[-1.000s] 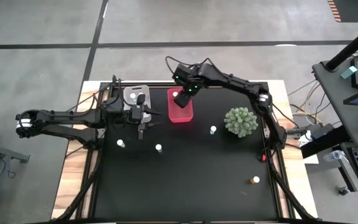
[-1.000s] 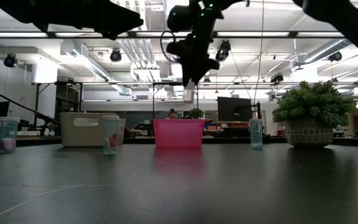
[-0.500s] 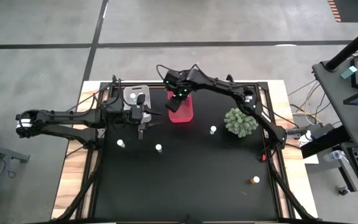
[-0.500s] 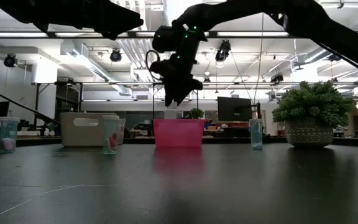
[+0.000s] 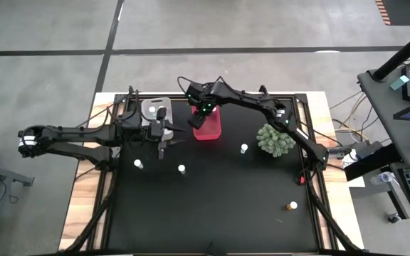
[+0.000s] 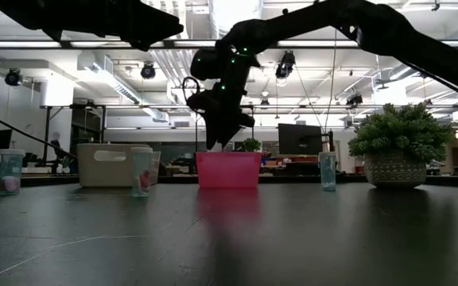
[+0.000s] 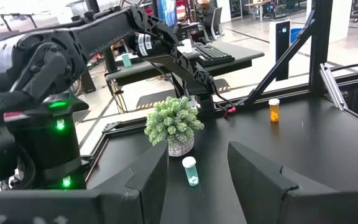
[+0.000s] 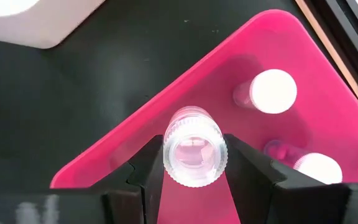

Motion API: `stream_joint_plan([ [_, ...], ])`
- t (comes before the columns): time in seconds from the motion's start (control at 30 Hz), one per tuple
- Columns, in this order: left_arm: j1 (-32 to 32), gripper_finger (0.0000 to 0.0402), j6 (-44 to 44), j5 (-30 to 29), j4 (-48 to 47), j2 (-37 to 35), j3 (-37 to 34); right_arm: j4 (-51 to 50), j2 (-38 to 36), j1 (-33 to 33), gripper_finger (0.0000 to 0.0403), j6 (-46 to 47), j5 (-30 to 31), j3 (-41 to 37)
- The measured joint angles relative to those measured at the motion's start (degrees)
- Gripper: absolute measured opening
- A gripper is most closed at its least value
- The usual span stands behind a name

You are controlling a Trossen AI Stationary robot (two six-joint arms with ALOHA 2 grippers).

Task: Pick and place medicine bottles into bin by pill shape (circle, oval)
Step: Put the transparent capsule bottle into the pink bin

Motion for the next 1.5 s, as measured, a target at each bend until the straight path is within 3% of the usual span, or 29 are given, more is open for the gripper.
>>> stream_joint_plan([
  [0.6, 0.0, 0.0151, 0.02, 0.0, 0.0, 0.0, 0.0, 0.52, 2.71, -0.04, 0.0139, -0.87, 0.02, -0.04],
  [1.03, 0.0, 0.0151, 0.02, 0.02, 0.0, 0.0, 0.0, 2.03, 2.71, -0.04, 0.0179, -0.85, 0.05, -0.04],
  [1.5, 0.0, 0.0151, 0.0, 0.0, 0.0, 0.0, 0.0, 2.02, 0.72, -0.28, 0.0182, -0.87, 0.09, -0.07],
])
